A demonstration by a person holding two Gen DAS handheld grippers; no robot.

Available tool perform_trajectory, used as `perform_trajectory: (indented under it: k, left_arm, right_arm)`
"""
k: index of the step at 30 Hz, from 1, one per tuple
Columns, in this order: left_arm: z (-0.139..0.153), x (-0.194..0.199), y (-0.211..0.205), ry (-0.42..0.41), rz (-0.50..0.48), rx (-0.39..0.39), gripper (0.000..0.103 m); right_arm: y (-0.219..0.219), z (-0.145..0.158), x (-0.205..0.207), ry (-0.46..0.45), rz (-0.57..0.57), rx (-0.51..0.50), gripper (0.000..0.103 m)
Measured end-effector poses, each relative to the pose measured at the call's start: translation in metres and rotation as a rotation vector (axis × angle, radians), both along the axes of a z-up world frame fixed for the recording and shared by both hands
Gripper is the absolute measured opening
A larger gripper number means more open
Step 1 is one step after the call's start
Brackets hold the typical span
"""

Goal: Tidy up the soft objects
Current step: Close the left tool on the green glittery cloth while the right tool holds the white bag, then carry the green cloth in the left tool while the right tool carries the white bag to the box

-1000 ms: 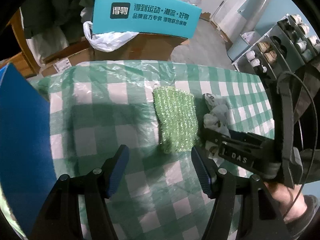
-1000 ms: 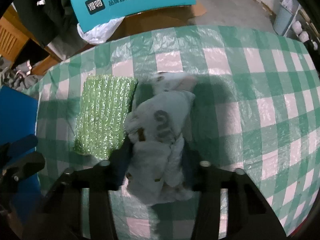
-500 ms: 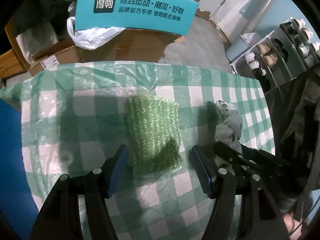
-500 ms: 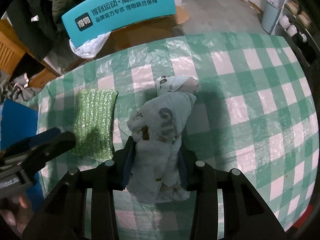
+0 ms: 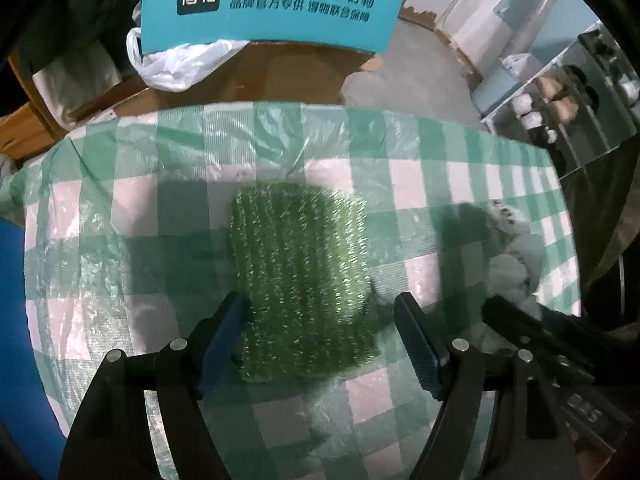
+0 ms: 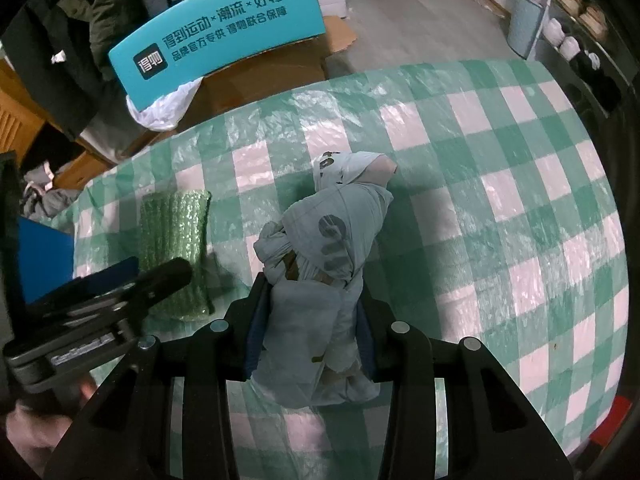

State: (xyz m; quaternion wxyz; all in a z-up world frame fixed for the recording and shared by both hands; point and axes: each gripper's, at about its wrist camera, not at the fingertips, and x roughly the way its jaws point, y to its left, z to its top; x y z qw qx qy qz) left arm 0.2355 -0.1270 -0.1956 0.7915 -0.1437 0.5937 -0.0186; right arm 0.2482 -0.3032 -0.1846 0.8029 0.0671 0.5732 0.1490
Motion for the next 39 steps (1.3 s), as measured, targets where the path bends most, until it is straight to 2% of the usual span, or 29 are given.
perform_trajectory:
  k: [5,7,9,11,13,15,18,28,39]
  left_arm:
    - [0.0,0.0,-0.01,-0.025,-0.031,0.064,0.078]
    - [0.0,-0.001,-0.013,-0.031,-0.036,0.105,0.074]
    - [0.0,-0.001,-0.016,-0.034,-0.041,0.155,0.061]
    - [0.001,-0.001,-0.016,-0.039,-0.044,0.174,0.052]
    - [0.001,-0.001,-0.013,-0.041,-0.044,0.177,0.038]
    - [0.002,-0.001,-0.008,-0.034,-0.041,0.146,0.023]
    - [0.002,-0.002,-0.004,-0.023,-0.026,0.107,0.017]
    - [0.017,-0.017,0.001,-0.038,-0.033,0.042,0.014]
    - [0.046,-0.044,0.01,-0.076,-0.039,0.042,0.014]
  right_arm:
    - [0.0,0.004,-0.003,-0.004,0.001,0.013,0.038]
    - [0.0,0.005,-0.003,-0.006,0.002,0.019,0.038]
    - [0.0,0.005,-0.002,-0.005,0.003,0.024,0.038]
    - [0.0,0.006,-0.003,-0.004,0.002,0.029,0.038]
    - [0.001,0.006,-0.003,-0.003,0.005,0.031,0.038]
    - [0.001,0.007,-0.004,-0.004,0.007,0.032,0.038]
    - [0.002,0.008,-0.005,-0.002,0.015,0.032,0.038]
    - [0.012,0.02,-0.013,-0.02,0.06,0.043,0.038]
    - [0.013,0.041,-0.032,-0.044,0.098,0.072,0.038]
